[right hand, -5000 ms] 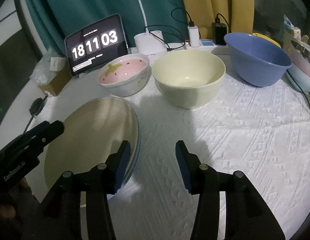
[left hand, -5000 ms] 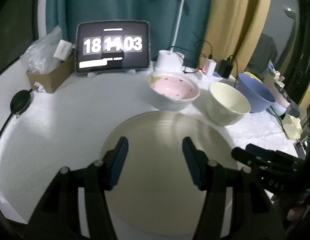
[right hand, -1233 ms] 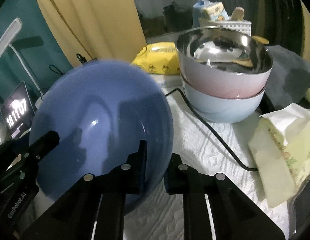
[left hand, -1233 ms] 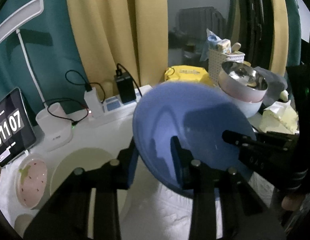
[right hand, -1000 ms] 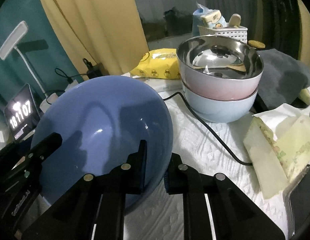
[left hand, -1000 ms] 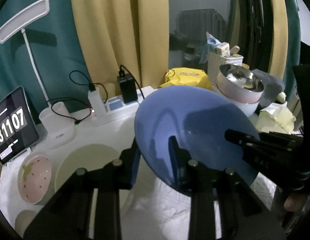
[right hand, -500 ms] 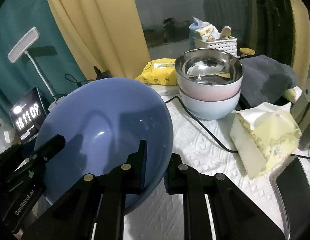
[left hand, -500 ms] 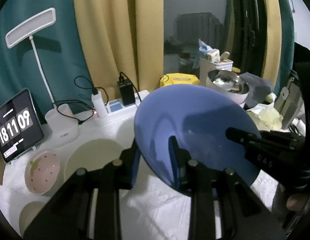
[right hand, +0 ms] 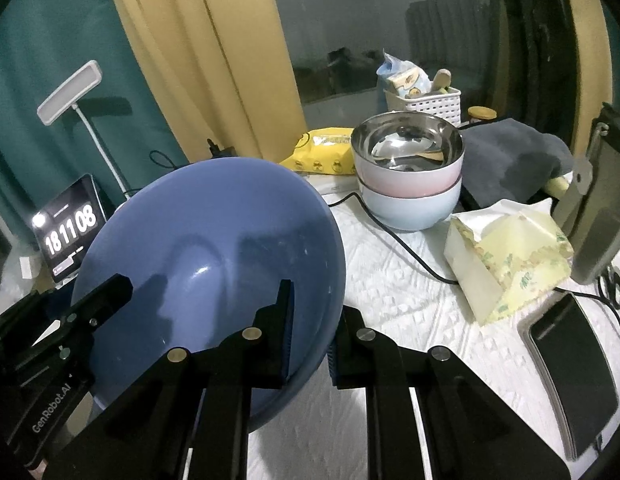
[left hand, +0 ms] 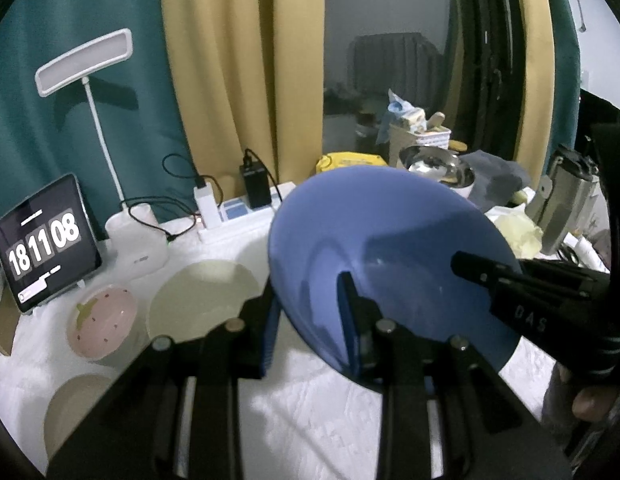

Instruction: Organize plates and bowls

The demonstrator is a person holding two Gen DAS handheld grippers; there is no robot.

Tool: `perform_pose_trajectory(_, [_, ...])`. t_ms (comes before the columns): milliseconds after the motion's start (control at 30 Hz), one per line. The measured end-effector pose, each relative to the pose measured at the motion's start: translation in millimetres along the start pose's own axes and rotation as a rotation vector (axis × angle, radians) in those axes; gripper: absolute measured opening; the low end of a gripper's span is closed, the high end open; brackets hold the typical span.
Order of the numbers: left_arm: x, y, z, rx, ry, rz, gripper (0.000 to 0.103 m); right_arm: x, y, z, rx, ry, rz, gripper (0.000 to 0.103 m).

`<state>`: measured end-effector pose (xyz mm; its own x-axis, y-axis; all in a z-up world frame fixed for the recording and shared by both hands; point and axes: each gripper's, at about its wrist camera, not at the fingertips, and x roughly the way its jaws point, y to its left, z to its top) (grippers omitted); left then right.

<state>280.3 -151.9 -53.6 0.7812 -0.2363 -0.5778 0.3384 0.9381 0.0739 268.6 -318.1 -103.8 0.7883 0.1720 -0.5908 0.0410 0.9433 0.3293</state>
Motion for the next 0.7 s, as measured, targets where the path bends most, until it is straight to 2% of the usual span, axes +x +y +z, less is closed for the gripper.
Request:
perform_pose_trajectory(267, [-17.9, 0.8, -19.5, -0.019, 0.009, -0.004, 0.028, -17.7, 3.2, -16.6, -0.009, 0.009, 0.003, 0.016])
perform_pose_trajectory(700, [-28.6, 13.5, -62.4, -0.063, 0.099, -0.023, 0.028, -20.6, 13.5, -54.3, -0.027, 0.057, 0.016, 0.017])
